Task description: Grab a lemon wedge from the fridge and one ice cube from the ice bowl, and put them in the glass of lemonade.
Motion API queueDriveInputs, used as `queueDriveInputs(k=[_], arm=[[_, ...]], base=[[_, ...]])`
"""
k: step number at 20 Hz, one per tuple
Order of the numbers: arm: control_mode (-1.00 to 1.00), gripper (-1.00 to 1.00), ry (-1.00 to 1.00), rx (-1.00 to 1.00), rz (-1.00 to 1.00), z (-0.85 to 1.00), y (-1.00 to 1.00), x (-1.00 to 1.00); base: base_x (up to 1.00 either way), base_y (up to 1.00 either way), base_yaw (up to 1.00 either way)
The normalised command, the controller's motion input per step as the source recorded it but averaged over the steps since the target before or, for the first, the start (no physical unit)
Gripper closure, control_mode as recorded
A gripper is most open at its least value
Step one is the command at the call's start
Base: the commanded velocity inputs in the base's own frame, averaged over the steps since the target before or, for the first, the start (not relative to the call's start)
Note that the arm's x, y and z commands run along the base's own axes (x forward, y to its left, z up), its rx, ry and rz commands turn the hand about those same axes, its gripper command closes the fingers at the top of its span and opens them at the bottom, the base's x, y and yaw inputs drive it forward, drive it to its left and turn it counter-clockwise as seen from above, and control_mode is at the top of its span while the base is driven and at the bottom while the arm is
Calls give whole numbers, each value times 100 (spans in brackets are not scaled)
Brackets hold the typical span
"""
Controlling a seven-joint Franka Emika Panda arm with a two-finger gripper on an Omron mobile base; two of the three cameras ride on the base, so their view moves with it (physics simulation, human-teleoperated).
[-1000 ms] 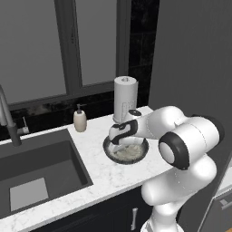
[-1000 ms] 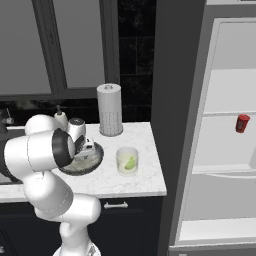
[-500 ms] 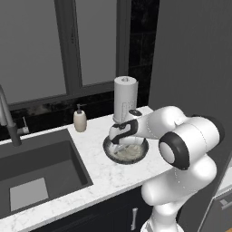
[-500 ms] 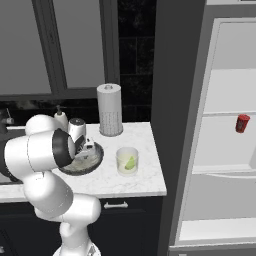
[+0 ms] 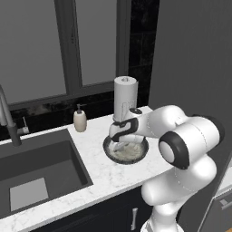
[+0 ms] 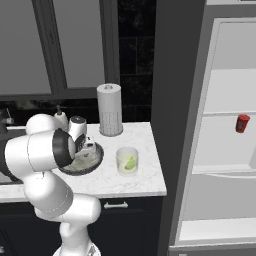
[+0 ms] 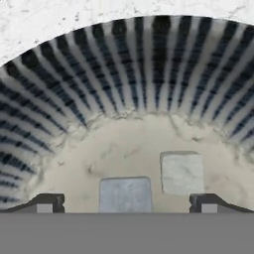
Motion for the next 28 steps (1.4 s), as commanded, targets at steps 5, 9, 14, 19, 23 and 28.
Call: queueDriveInputs(k=[5,9,14,19,23,28], arm=[[-100,-100,0,0,0,2,0,0],[-100,-100,0,0,0,0,0,0],[-100,-100,0,0,0,0,3,0],[-100,-100,3,0,0,-11,0,0],[-100,-100,0,0,0,-28,0,0],[-100,-100,-1,0,0,-14,0,2]], base=[[0,0,0],[0,0,0],[0,0,0],[0,0,0],[0,0,0],[0,0,0]])
